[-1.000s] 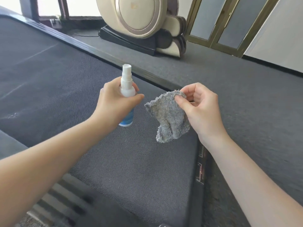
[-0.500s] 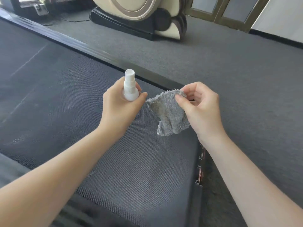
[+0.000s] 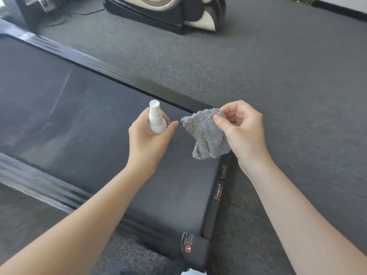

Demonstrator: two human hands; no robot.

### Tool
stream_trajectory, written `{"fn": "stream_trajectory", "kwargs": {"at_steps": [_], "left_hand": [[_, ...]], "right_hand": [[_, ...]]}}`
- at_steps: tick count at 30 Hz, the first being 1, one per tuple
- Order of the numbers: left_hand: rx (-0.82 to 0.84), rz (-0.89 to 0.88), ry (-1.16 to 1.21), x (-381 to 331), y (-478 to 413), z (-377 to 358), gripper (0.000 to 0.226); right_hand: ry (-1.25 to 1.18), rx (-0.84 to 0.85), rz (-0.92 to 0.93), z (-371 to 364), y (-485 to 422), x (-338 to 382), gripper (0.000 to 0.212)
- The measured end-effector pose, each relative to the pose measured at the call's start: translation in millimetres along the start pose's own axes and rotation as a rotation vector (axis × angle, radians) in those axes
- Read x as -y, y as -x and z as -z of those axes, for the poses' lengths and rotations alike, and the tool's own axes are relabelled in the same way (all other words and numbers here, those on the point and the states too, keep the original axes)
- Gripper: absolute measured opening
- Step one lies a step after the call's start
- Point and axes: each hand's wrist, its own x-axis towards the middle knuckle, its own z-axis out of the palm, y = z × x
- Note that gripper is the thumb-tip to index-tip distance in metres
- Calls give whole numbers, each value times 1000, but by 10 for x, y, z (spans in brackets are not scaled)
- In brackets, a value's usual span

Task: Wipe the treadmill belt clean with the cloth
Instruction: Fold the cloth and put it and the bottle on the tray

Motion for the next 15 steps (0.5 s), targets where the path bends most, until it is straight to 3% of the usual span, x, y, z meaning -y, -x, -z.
{"fn": "stream_trajectory", "kwargs": {"at_steps": [15], "left_hand": [[-47,-24,22,-2826,142,359,20]], "right_hand": [[42,85,22,1267,-278,2470,19]]}}
